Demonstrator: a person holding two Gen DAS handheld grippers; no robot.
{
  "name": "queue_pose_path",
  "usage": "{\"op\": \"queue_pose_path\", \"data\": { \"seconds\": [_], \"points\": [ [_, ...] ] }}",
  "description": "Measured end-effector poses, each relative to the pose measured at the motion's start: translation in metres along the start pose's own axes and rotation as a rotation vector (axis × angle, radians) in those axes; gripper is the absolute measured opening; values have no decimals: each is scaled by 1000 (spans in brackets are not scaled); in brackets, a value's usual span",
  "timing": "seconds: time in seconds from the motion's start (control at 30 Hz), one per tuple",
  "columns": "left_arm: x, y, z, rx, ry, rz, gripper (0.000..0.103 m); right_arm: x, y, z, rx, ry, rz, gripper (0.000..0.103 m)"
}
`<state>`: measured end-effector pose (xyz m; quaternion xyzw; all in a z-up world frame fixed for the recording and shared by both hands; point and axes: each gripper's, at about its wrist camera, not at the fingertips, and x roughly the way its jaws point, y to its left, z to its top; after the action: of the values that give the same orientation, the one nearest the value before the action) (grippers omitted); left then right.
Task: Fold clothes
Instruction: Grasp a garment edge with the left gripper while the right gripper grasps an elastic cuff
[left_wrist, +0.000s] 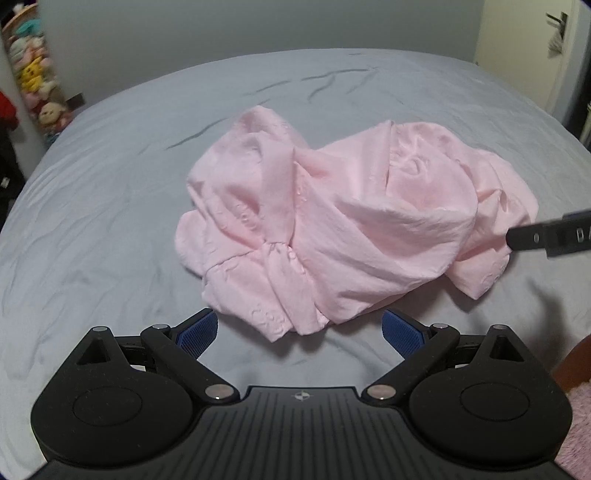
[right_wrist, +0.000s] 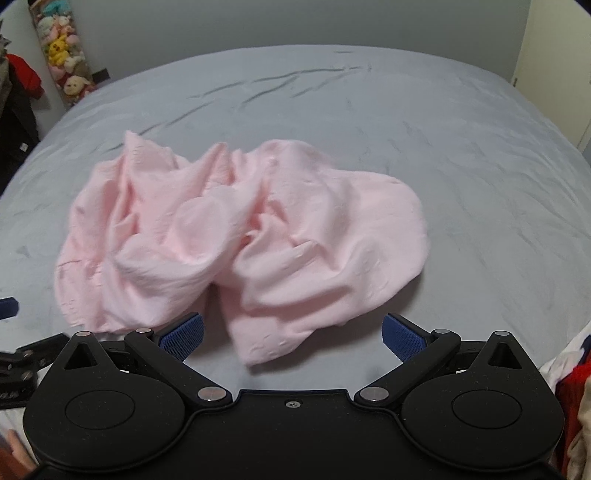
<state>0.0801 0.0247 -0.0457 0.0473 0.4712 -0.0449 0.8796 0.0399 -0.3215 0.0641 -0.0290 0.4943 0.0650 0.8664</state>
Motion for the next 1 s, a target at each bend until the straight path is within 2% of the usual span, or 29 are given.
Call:
{"op": "queue_pose_path", "data": {
  "seconds": [0.07,0.17,0.27,0.43,0.47,0.5,0.53,0.6,0.63,0.67,0.73,0.77,0.83,0.9,1.0],
  "points": [
    [9,3,3,-29,14,-17,97,7,-3,2,-4,9,-8,102],
    [18,1,8,-65,16,-80,97,21,-9,3,-5,25,-20,101],
    [28,-13,15,-35,16,-107,97,33,-12,1,-5,34,-19,95],
    [46,-41,26,51,1,-106,97,53,-20,0,24,49,21,78],
    [50,-44,28,57,-4,-99,97,54,-21,1,28,47,34,72],
    [53,-47,30,64,-10,-92,92,55,-21,1,27,43,47,64],
    [55,-49,32,73,-16,-86,75,55,-21,1,26,38,54,58],
    [60,-53,35,101,-8,-69,55,53,-22,2,24,20,76,35],
    [62,-53,37,111,-2,-61,47,51,-22,3,22,15,82,31],
    [63,-52,39,116,-1,-57,43,49,-22,3,19,11,86,26],
    [64,-49,42,120,0,-57,20,44,-23,4,15,2,96,19],
    [62,-44,43,107,-4,-73,17,42,-24,4,14,0,103,13],
    [56,-34,46,71,-15,-94,7,35,-25,6,8,-19,114,9],
    [49,-22,47,34,-23,-98,6,28,-25,7,-10,-40,97,5],
    [33,-3,49,4,-46,-83,5,16,-26,7,-9,-62,91,4]
  ]
}}
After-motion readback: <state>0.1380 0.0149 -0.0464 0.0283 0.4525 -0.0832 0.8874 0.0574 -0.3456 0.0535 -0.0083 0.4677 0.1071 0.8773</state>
